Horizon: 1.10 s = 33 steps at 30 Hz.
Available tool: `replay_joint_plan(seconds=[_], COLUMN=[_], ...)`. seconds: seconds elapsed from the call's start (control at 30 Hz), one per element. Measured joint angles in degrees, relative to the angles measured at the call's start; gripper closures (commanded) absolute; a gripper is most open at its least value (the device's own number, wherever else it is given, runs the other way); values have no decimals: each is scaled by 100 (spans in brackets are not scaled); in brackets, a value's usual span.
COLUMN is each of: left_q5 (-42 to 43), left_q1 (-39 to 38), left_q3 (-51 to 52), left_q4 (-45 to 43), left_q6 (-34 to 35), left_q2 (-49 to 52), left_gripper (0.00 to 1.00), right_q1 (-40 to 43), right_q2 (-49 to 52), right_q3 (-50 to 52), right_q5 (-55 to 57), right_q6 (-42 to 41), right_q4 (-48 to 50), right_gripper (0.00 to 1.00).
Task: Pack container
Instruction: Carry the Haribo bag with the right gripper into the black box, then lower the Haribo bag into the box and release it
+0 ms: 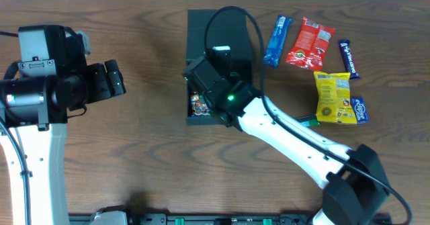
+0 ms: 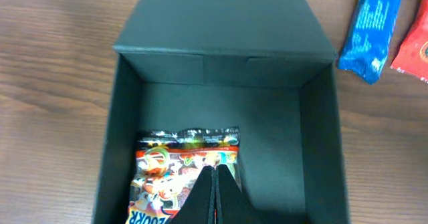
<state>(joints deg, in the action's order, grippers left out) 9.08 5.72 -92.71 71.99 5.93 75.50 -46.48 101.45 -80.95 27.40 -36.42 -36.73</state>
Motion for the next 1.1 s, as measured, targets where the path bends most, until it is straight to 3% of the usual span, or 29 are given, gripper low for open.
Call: replay_joint_plan(seconds=[0.23, 0.67, 1.1], left_q5=[46, 105, 105], left_q1=[4, 9, 9], left_q3=[0, 0, 0], left_q4=[116, 149, 149], left_q6=[-2, 0, 0], left_q2=[0, 0, 0], left_gripper=[5, 5, 5], right_q1=[28, 205, 365], right_q2=[-15, 743, 1436], right_q3=[0, 0, 0], right_q5=[-90, -2297, -2704], right_q6=[129, 914, 1296], right_q4=[-195, -601, -566], right_gripper=[99, 99, 99])
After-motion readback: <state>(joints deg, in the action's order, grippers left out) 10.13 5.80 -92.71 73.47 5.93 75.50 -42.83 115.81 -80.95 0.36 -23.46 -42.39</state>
